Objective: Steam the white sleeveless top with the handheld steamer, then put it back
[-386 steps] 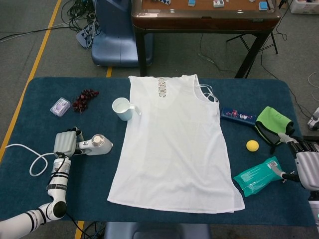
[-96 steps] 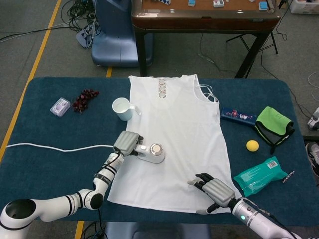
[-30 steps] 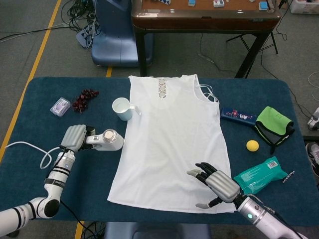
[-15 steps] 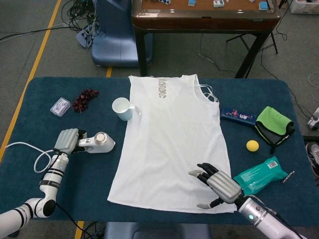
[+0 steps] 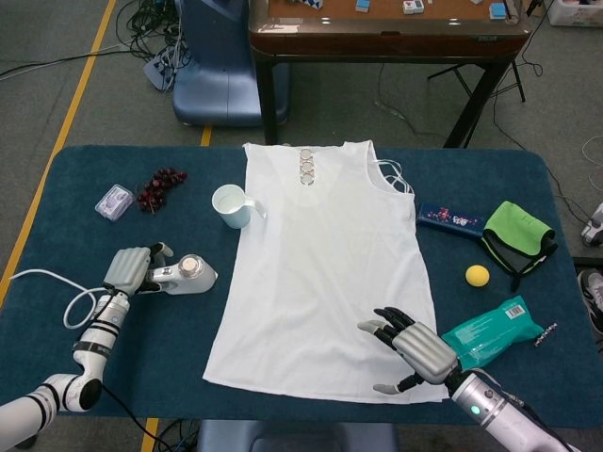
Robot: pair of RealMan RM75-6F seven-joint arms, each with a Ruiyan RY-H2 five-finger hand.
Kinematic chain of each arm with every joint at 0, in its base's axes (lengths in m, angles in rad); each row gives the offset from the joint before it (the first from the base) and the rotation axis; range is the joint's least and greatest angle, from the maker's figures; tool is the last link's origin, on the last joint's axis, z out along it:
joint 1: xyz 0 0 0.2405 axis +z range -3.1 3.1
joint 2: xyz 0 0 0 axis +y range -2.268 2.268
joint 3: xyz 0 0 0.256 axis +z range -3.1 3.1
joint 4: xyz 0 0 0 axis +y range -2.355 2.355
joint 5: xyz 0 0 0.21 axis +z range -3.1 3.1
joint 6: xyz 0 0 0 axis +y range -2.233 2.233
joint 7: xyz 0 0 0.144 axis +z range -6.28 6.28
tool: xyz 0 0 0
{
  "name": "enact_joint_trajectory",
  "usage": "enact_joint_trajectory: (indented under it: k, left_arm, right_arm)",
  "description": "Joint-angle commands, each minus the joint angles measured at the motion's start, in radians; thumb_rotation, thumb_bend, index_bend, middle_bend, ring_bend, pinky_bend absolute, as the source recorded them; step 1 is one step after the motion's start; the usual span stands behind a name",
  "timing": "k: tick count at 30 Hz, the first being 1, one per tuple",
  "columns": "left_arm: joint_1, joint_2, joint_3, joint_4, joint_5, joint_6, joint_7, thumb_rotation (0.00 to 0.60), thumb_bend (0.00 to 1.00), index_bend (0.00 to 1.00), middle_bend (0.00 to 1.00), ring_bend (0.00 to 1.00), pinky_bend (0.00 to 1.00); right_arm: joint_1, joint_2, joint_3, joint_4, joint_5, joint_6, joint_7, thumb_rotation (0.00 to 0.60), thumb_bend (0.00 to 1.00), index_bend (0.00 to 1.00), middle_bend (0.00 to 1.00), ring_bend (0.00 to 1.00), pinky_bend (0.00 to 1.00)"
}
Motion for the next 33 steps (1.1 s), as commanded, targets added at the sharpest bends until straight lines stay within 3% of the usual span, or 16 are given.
enact_joint_trajectory:
  k: [1,8,15,24,29,33]
  left_arm:
    - [0.005,0.025,-0.001,-0.032,-0.013,-0.012,0.021,0.600,0.26,0.15,0.27,0.23,0.48]
    - [0.016,0.085,-0.002,-0.116,-0.062,-0.042,0.073,0.600,0.23,0.02,0.11,0.11,0.34]
    - [0.026,0.096,-0.007,-0.147,-0.102,-0.029,0.124,0.600,0.13,0.00,0.01,0.03,0.25]
    - [0.056,0.154,-0.005,-0.242,-0.133,-0.006,0.156,0.600,0.11,0.00,0.00,0.02,0.24]
    - [0.109,0.205,-0.010,-0.347,-0.113,0.090,0.137,0.600,0.11,0.00,0.00,0.02,0.24]
    - [0.158,0.244,-0.007,-0.410,-0.065,0.185,0.116,0.600,0.12,0.00,0.02,0.04,0.24]
  right_arm:
    - [0.000,0.001,0.001,0.001,0.000,0.000,0.001,0.366,0.05,0.09,0.18,0.05,0.04]
    - [-0.002,0.001,0.007,0.006,0.000,0.008,0.006,0.366,0.05,0.09,0.18,0.05,0.04]
    - [-0.004,0.005,0.011,0.010,0.000,0.015,0.012,0.366,0.05,0.09,0.18,0.05,0.04]
    - [-0.010,0.017,0.016,0.010,-0.006,0.035,0.020,0.367,0.05,0.09,0.18,0.05,0.04]
    - [-0.021,0.043,0.031,0.004,-0.001,0.071,0.019,0.366,0.06,0.09,0.18,0.05,0.04]
    - [-0.035,0.079,0.041,0.001,0.028,0.088,0.002,0.456,0.09,0.09,0.18,0.05,0.04]
